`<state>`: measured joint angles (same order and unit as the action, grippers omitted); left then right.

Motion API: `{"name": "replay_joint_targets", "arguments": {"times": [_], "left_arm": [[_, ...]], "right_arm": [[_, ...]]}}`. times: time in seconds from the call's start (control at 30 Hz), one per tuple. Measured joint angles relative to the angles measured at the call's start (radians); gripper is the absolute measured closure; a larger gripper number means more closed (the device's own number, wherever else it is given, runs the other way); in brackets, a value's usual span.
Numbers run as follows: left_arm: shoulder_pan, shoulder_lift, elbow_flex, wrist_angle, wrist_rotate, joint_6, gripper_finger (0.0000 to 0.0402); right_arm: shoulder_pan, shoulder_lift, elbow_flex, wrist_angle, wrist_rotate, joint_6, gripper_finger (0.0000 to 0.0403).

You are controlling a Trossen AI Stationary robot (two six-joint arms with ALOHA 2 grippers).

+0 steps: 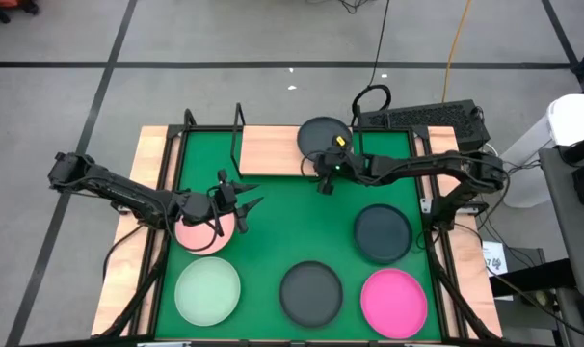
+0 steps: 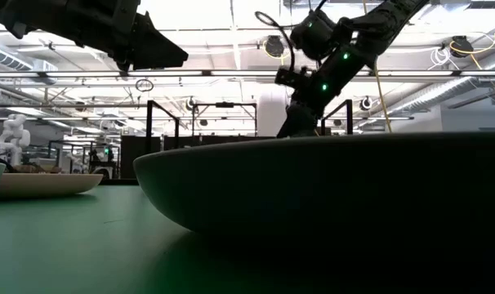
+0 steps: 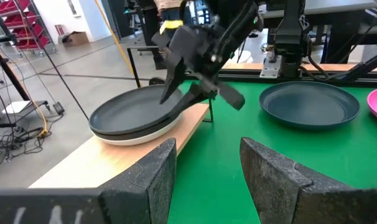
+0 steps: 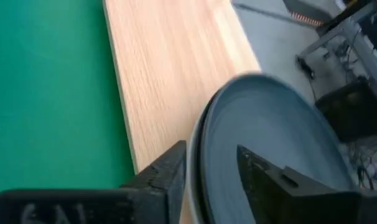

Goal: Place and stack plates onto a shelf
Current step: Stack the orange plate on top of the black plate on the shelf

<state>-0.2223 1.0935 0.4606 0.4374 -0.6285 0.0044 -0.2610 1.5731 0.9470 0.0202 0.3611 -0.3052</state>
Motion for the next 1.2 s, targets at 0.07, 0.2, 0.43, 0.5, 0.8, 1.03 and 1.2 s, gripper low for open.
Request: {"name": "replay_joint_targets", "arguments": {"times": [0.07, 0.2, 0.43, 0.5, 0.8, 1.03, 1.2], "left_arm": [[0.000, 0.000, 0.000, -0.002, 0.000, 0.000, 0.0218], [-0.001, 0.000, 0.000, -0.026, 0.000, -0.001, 0.0218], [-0.001, 0.000, 0.000, -0.031, 0.000, -0.013, 0.0218], [-0.001, 0.000, 0.000, -0.025, 0.000, -0.014, 0.0218], [-0.001, 0.000, 0.000, -0.022, 0.003, -0.068, 0.0218], [-0.009, 0.002, 0.000, -0.021, 0.136, -0.298, 0.0218], [-0.025, 0.008, 0.000, -0.021, 0.229, -0.329, 0.0218]], "right_arm": [[0.021, -0.054, 0.000, -0.042, -0.001, -0.024, 0.0266], [0.082, -0.227, 0.000, -0.164, -0.078, -0.064, 0.0260], [0.197, -0.540, 0.000, -0.334, -0.289, 0.092, 0.0260], [0.234, -0.597, 0.000, -0.398, -0.331, 0.146, 0.0259], [0.439, -0.637, 0.000, -0.516, -0.364, 0.286, 0.0259], [0.492, -0.587, 0.000, -0.513, -0.359, 0.294, 0.0259], [0.498, -0.562, 0.000, -0.511, -0.359, 0.294, 0.0259]]}}
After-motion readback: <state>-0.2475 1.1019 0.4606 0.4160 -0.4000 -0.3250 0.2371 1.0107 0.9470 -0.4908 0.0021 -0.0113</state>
